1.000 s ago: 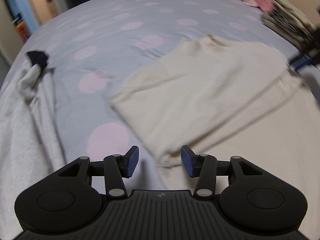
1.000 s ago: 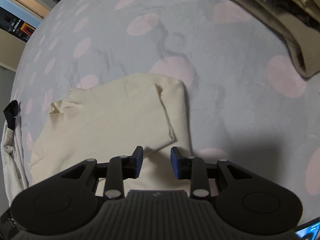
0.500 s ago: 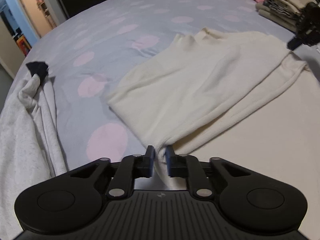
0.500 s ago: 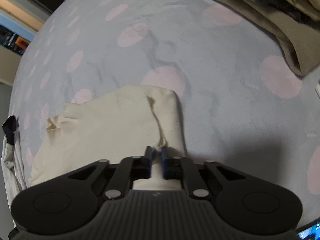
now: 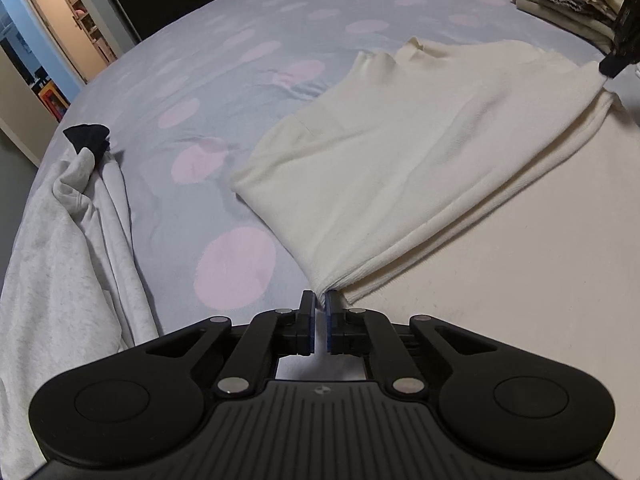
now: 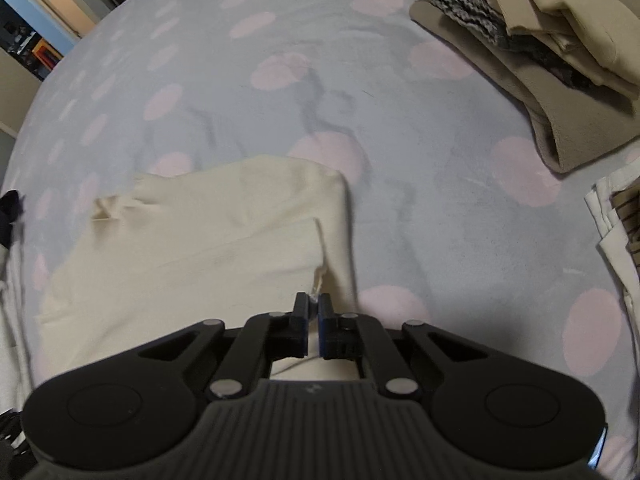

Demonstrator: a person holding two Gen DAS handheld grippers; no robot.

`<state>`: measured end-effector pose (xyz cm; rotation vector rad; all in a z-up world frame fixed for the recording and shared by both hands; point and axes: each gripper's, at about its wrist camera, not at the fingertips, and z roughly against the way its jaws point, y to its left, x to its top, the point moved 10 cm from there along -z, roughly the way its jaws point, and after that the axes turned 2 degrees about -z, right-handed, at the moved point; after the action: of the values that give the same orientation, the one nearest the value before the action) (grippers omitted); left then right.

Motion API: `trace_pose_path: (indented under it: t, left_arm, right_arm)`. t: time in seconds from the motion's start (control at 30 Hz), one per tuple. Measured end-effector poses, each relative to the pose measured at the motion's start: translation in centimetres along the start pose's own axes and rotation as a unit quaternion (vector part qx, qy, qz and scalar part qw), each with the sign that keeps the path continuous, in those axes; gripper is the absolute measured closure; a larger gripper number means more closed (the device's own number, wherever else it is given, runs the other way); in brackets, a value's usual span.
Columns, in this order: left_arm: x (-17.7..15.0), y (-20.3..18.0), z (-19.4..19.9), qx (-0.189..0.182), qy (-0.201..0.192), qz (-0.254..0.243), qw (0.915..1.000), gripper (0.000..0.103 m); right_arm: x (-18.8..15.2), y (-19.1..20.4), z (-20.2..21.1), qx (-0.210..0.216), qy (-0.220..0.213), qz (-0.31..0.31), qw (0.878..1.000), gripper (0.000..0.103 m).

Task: Fold clothes
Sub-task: 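Press the folded sweater flat with both open tools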

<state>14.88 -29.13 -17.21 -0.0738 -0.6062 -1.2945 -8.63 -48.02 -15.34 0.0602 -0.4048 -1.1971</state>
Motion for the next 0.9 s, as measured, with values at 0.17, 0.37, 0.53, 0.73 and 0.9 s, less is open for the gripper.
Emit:
trace_pose_path:
  t: [0.17,0.37,0.53,0.73,0.9]
  left_arm:
    - [-0.6,-0.2,-0.3,-0.005,0.024,-0.011,0.9996,0.101]
    - [-1.8,1.7,0.8,0.004,0.035,-0.003,0.9994,0.101]
    - [0.8,2.7,2.3,-0.006,-0.007,0.059,0.9982,0.1]
    - [2.6,-0.1,1.4,-0.034,-0.003,0.06,0.9976,0.09]
    - [0.1,-1.5,-0.6,-0.011,0.052,0.022,0.9984,0.081]
  right_arm:
    - [-0.7,-1.2,-2.4,-0.02,0.011,-0.004,1.0,0.097]
    - [-0.2,-2.3,-1.3,-0.057,-0.007,0.0,0.998,0.076]
    - [1.1,-1.1,0.5,-0.026,-0.045,0.012,0.999,0.076]
    - [-0.2,2.5,-0.3,0.024,-0.035,0.059,0.997,0.076]
    - [-1.5,0.9,-1.9,-0.001,-0.018,0.072,0.997,0.081]
